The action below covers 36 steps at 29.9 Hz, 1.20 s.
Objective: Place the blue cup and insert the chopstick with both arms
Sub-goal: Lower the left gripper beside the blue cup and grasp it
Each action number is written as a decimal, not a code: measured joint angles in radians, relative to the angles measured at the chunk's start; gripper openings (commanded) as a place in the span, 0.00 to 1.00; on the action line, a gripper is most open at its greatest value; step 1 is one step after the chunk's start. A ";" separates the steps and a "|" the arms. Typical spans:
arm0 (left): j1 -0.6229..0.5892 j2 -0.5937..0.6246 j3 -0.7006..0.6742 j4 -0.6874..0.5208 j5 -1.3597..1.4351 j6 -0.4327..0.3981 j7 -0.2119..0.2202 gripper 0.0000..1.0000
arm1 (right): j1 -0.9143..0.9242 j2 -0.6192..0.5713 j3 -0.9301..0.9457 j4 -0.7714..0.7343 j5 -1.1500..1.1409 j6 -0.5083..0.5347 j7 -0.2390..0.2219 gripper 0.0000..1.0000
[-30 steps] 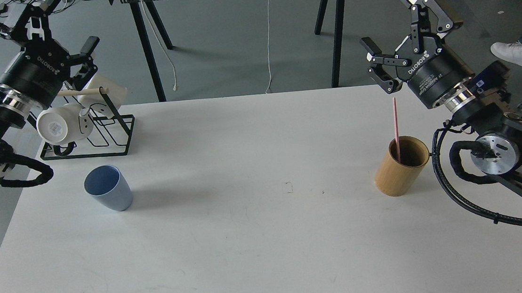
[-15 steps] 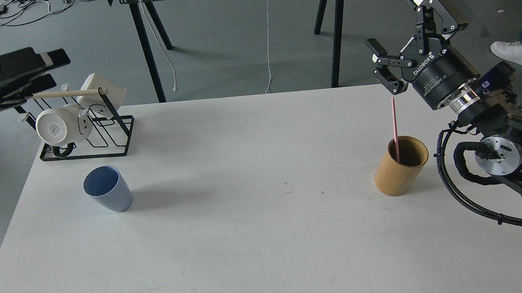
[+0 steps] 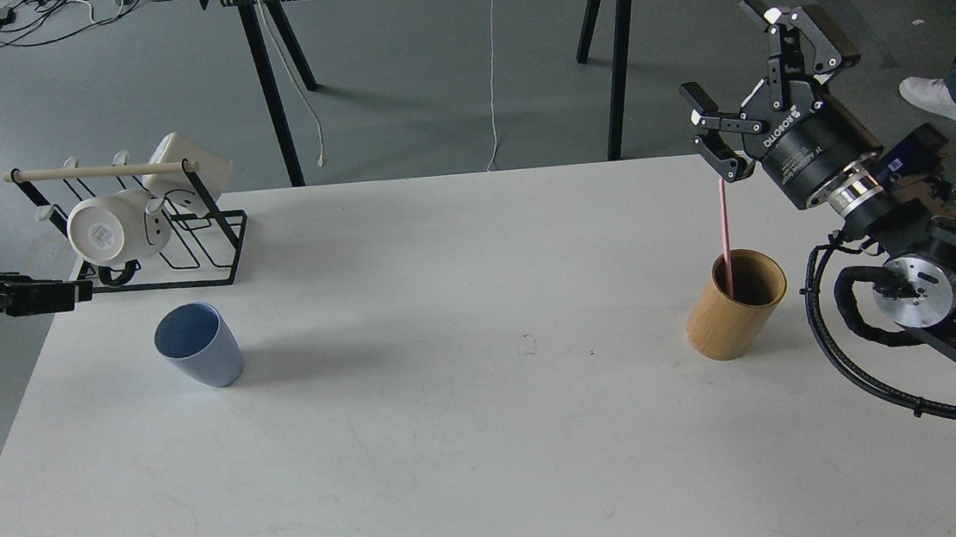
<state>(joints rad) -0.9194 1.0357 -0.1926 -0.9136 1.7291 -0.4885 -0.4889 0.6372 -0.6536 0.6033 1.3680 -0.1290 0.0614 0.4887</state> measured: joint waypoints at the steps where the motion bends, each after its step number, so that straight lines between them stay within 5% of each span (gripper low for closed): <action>1: 0.003 -0.014 0.000 0.013 0.000 0.000 0.000 0.99 | -0.001 0.000 0.000 -0.001 0.000 0.000 0.000 0.97; 36: 0.053 -0.113 -0.006 0.140 -0.032 0.000 0.000 0.99 | -0.011 -0.008 0.020 -0.006 0.002 0.000 0.000 0.97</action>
<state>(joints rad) -0.8668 0.9227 -0.1987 -0.7739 1.6970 -0.4887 -0.4886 0.6259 -0.6618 0.6229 1.3623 -0.1273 0.0613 0.4887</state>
